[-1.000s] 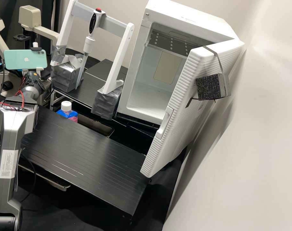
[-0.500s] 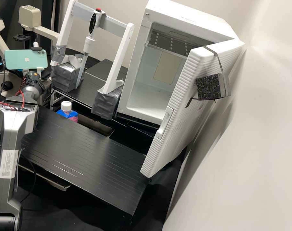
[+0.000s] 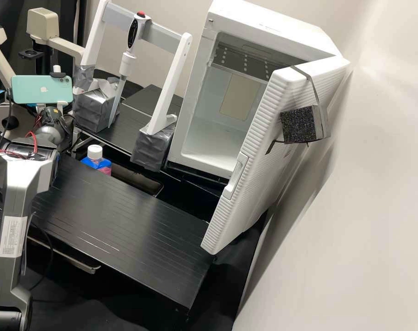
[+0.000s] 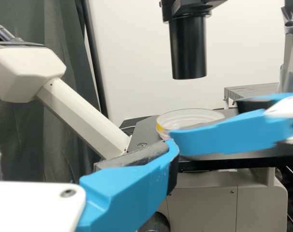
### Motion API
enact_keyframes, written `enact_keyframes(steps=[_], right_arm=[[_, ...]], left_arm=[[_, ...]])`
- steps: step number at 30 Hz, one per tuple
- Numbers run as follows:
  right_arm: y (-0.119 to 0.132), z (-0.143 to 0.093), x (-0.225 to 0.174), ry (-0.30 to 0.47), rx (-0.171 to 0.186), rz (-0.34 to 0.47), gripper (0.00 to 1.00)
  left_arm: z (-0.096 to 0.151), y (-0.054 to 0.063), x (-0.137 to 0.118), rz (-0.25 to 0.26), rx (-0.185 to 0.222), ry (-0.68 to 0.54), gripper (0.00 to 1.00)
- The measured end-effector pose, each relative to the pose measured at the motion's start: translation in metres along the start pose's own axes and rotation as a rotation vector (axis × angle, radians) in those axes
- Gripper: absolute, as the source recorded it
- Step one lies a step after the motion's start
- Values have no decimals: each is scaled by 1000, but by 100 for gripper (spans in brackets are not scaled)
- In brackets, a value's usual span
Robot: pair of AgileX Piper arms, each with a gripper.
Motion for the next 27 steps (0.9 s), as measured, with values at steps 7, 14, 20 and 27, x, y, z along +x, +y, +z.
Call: enact_keyframes(steps=[7,14,20,27], right_arm=[[11,-18,-53,58,-69,22,100],[15,-40,-100,121,-151,106,100],[9,-51,-141,139,-140,166,100],[-7,-63,-189,175,-159,222,100]], left_arm=[[0,0,0,0,0,0,100],[0,0,0,0,0,0,100],[0,0,0,0,0,0,100],[0,0,0,0,0,0,100]])
